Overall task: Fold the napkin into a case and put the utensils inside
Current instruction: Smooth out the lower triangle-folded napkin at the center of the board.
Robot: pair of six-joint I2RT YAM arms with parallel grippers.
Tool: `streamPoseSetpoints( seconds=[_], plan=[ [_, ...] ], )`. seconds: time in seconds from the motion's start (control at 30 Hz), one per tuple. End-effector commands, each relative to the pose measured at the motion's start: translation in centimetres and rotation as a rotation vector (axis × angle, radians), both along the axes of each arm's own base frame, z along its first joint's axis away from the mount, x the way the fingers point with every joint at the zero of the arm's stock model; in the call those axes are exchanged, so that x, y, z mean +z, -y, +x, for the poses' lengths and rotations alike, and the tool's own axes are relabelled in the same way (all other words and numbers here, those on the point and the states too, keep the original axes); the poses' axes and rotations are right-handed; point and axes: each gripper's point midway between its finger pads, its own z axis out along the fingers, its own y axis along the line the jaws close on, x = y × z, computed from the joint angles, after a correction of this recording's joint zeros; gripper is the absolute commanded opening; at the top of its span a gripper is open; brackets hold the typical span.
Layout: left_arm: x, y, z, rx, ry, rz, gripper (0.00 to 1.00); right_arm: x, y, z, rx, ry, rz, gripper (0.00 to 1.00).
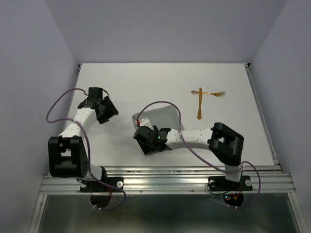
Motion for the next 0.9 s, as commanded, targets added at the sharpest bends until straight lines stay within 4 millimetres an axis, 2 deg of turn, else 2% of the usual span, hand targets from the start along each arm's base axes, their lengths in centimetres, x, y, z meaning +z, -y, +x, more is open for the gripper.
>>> streamPoseSetpoints(
  seconds=[0.0, 0.1, 0.2, 0.27, 0.4, 0.6, 0.73, 0.87],
  plan=[
    [1.3, -0.2, 1.4, -0.013, 0.045, 0.013, 0.68, 5.6, -1.7, 1.8, -0.023, 0.124, 0.100, 0.73],
    [1.2, -0.1, 1.4, -0.014, 0.045, 0.012, 0.68, 7.0, -2.8, 3.4, -0.039, 0.175, 0.114, 0.78],
    [1.0, 0.1, 1.4, -0.020, 0.040, 0.001, 0.68, 7.2, -3.0, 6.0, -0.079, 0.180, 0.123, 0.79],
    [0.9, 0.3, 1.2, -0.029, 0.038, -0.009, 0.68, 7.4, -3.3, 6.9, -0.081, 0.179, 0.128, 0.79],
    [0.8, 0.2, 1.1, -0.032, 0.040, 0.002, 0.68, 7.4, -4.6, 9.4, -0.066, 0.195, 0.118, 0.86],
    [0.4, 0.1, 1.2, -0.025, 0.035, 0.005, 0.68, 6.2, -5.5, 13.2, -0.067, 0.206, 0.089, 0.89],
    [0.3, 0.0, 1.2, -0.025, 0.032, 0.007, 0.68, 5.3, -6.5, 14.5, -0.063, 0.210, 0.084, 0.90],
    [0.1, -0.2, 1.3, -0.022, 0.023, 0.017, 0.68, 3.2, -7.1, 15.8, -0.073, 0.213, 0.056, 0.91]
  ],
)
